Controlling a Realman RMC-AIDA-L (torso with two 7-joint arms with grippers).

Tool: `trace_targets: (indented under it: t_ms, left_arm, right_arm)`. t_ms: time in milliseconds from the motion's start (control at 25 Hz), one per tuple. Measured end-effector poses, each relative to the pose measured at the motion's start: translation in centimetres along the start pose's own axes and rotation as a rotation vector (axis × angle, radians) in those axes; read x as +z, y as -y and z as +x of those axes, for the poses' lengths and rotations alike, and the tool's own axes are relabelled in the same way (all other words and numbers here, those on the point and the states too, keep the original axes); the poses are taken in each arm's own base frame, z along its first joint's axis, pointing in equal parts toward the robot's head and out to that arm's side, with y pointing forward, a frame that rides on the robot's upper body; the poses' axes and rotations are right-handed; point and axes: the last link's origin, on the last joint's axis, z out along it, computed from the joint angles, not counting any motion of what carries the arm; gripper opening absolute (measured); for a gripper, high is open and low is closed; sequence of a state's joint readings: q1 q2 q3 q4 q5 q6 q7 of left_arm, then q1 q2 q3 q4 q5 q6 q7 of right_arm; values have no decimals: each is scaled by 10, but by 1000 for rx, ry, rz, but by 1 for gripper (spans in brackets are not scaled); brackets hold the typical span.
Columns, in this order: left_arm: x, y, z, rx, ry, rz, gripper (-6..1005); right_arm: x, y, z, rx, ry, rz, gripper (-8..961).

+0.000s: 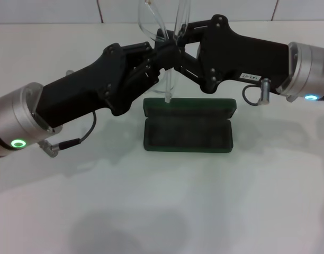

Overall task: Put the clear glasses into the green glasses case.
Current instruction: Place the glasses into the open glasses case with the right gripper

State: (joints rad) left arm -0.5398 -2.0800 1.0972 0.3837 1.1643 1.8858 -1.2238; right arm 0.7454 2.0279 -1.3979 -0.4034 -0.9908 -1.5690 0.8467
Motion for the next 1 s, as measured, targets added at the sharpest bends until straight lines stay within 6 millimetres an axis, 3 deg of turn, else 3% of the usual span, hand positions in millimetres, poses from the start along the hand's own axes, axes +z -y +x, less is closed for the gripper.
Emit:
trace_targets:
  t_ms: [1000]
  left_arm:
    - [-1,5,-2,-3,-12,47,103]
  right_arm:
    - [1,-3,1,3,-1,-20,136]
